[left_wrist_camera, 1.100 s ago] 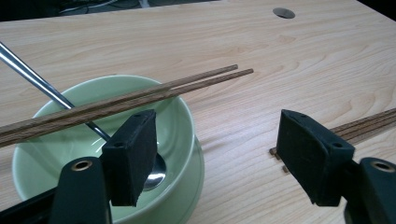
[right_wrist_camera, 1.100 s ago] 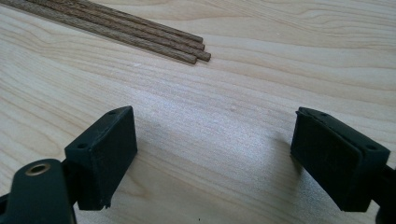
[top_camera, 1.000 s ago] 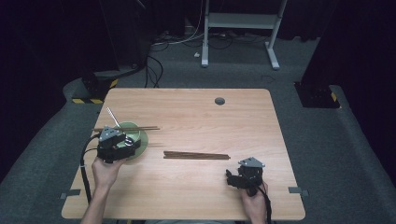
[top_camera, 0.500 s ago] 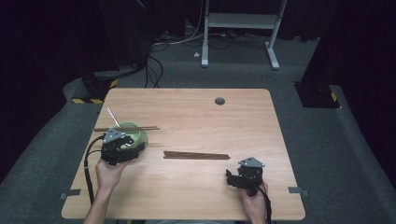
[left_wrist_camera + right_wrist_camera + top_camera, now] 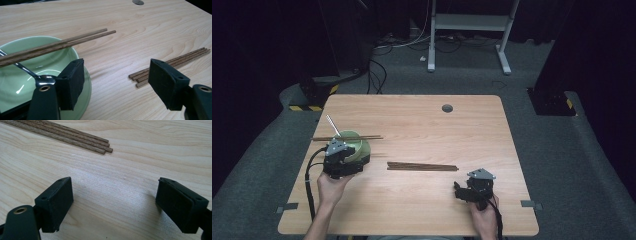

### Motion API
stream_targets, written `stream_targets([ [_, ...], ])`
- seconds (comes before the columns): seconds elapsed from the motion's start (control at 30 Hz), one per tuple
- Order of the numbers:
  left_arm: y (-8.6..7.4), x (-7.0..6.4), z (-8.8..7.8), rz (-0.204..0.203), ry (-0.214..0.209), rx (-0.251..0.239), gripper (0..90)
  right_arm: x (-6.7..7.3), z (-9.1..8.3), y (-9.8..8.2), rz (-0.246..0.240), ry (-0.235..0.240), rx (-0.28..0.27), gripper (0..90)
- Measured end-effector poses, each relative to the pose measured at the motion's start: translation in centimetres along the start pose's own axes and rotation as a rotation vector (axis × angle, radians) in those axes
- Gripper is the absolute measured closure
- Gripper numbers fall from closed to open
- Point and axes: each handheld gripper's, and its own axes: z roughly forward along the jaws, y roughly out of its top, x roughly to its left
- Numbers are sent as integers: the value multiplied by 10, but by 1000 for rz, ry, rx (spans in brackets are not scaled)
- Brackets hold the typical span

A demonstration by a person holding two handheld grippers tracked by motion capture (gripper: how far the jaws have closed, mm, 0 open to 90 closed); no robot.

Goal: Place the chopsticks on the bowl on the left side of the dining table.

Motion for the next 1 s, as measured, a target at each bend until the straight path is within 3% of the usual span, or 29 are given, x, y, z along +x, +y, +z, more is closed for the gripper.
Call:
stream_targets([
  [0.33,-6,-5,6,-3,-21,8,298,0,0,0,0,0,0,140],
  [0.83,-14,-19,14,31,-39,27,302,0,0,0,0,0,0,140],
  [0.97,-17,-21,16,31,-49,33,304,0,0,0,0,0,0,140],
  [1.0,-18,-22,17,20,-70,34,305,0,0,0,0,0,0,141],
])
